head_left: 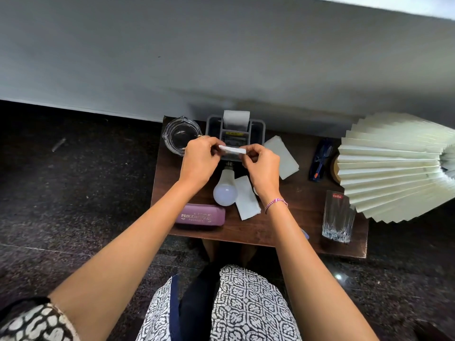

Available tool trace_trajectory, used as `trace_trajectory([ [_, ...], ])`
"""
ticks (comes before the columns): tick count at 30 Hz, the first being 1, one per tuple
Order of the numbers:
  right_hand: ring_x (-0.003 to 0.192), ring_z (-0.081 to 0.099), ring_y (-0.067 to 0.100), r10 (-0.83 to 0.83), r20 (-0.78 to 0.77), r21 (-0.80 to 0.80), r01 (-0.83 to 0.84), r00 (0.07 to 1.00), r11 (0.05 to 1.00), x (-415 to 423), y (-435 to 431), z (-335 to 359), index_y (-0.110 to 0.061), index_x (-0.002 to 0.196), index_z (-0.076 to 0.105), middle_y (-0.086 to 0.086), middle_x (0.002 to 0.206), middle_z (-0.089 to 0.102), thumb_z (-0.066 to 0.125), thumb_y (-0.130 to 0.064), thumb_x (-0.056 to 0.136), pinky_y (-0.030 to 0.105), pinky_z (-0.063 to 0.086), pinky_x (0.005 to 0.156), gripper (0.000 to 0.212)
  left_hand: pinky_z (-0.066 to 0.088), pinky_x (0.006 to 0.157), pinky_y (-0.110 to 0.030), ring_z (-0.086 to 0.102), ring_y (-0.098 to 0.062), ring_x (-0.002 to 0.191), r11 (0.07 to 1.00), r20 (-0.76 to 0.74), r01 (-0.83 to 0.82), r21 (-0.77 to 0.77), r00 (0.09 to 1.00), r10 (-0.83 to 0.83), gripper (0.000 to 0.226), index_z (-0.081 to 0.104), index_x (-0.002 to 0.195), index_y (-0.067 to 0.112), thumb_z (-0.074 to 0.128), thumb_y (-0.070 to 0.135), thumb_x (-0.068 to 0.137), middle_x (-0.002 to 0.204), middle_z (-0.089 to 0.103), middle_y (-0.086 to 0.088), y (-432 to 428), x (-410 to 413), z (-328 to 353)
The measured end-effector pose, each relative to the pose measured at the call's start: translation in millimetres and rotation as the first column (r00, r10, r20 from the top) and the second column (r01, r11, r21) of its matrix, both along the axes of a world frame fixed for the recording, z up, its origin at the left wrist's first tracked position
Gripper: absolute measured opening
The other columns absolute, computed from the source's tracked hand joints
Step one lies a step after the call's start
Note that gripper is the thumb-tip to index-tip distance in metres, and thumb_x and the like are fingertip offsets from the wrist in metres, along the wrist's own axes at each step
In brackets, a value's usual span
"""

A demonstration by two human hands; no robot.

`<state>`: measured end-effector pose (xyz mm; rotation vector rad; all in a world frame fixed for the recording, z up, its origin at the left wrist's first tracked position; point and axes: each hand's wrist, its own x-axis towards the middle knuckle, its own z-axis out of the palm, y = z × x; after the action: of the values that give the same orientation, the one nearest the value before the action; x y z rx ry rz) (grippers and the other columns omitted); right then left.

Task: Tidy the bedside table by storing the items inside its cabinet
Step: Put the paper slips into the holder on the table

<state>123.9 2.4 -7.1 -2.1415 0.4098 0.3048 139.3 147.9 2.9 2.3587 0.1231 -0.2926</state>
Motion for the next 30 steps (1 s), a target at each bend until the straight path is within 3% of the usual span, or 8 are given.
trace_trajectory([
  [10, 0.078, 0.066, 0.017, -0.015, -0.022, 0.044, 0.016, 1.000, 0.999, -3, -3, 4, -0.011, 0.112, 0.065, 0.005, 0.082, 0.067, 0.065, -0.012, 0.086, 0.031, 0.058, 0.079, 0.025, 0.056, 0.078, -0.034, 0.065, -0.013, 0.076, 1.000, 0.036, -0.007, -0.008, 0.999, 0.007, 0.018, 0.072, 0.098, 0.011, 0.071, 0.013, 0.080, 0.089, 0.070, -0.004, 0, -8, 2],
  [14, 0.074, 0.066, 0.018, -0.073, 0.020, 0.098, 0.071, 0.997, 0.993, -13, -7, 9, -0.014, 0.110, 0.064, 0.004, 0.075, 0.064, 0.066, -0.012, 0.086, 0.026, 0.057, 0.073, 0.024, 0.056, 0.076, -0.032, 0.063, -0.013, 0.074, 0.998, 0.057, -0.062, -0.016, 0.996, 0.063, 0.018, 0.070, 0.097, 0.011, 0.071, 0.017, 0.080, 0.085, 0.069, -0.001, 0, -20, 6],
  [18, 0.068, 0.061, 0.009, -0.111, 0.073, 0.072, 0.106, 0.991, 0.992, -33, -12, 12, -0.019, 0.103, 0.067, -0.006, 0.071, 0.060, 0.065, -0.014, 0.086, 0.010, 0.050, 0.064, 0.017, 0.055, 0.073, -0.034, 0.063, -0.012, 0.071, 0.995, 0.043, -0.101, -0.012, 0.994, 0.101, 0.010, 0.071, 0.088, 0.012, 0.069, 0.019, 0.082, 0.084, 0.069, 0.001, -5, -40, 8],
  [21, 0.070, 0.060, 0.009, -0.131, 0.078, 0.047, 0.127, 0.988, 0.991, -49, -16, 14, -0.017, 0.100, 0.069, -0.006, 0.075, 0.062, 0.064, -0.014, 0.086, 0.012, 0.049, 0.065, 0.014, 0.054, 0.072, -0.033, 0.062, -0.012, 0.069, 0.989, -0.003, -0.145, -0.035, 0.989, 0.145, 0.007, 0.071, 0.084, 0.011, 0.069, 0.017, 0.081, 0.081, 0.069, 0.001, -13, -57, 8],
  [24, 0.074, 0.062, 0.013, -0.127, 0.076, 0.014, 0.126, 0.989, 0.992, -66, -19, 15, -0.014, 0.099, 0.069, 0.002, 0.083, 0.067, 0.063, -0.014, 0.088, 0.021, 0.051, 0.070, 0.013, 0.048, 0.068, -0.014, 0.058, -0.005, 0.062, 0.981, -0.061, -0.185, -0.064, 0.982, 0.181, 0.003, 0.071, 0.079, 0.011, 0.069, 0.013, 0.080, 0.079, 0.070, 0.002, -25, -75, 7],
  [26, 0.075, 0.062, 0.012, -0.136, 0.081, 0.006, 0.136, 0.987, 0.991, -77, -19, 14, -0.014, 0.097, 0.070, 0.004, 0.089, 0.067, 0.061, -0.013, 0.088, 0.017, 0.049, 0.069, 0.012, 0.042, 0.063, -0.003, 0.056, 0.001, 0.059, 0.967, -0.121, -0.236, -0.099, 0.967, 0.224, 0.003, 0.071, 0.077, 0.014, 0.069, 0.012, 0.079, 0.076, 0.069, 0.005, -35, -88, 7],
  [28, 0.075, 0.060, 0.009, -0.144, 0.090, 0.001, 0.144, 0.985, 0.990, -87, -20, 13, -0.013, 0.097, 0.070, 0.004, 0.092, 0.065, 0.060, -0.011, 0.089, 0.008, 0.044, 0.067, 0.013, 0.045, 0.063, -0.004, 0.060, -0.002, 0.060, 0.950, -0.197, -0.278, -0.141, 0.948, 0.248, 0.004, 0.072, 0.079, 0.013, 0.069, 0.012, 0.080, 0.076, 0.070, 0.004, -44, -102, 5],
  [30, 0.077, 0.057, 0.007, -0.142, 0.088, -0.017, 0.144, 0.986, 0.989, -99, -21, 11, -0.010, 0.097, 0.070, 0.004, 0.092, 0.065, 0.059, -0.010, 0.090, 0.004, 0.040, 0.066, 0.013, 0.052, 0.068, -0.017, 0.065, -0.010, 0.064, 0.937, -0.276, -0.306, -0.169, 0.927, 0.253, 0.005, 0.073, 0.082, 0.011, 0.068, 0.012, 0.082, 0.078, 0.072, 0.000, -54, -115, 2],
])
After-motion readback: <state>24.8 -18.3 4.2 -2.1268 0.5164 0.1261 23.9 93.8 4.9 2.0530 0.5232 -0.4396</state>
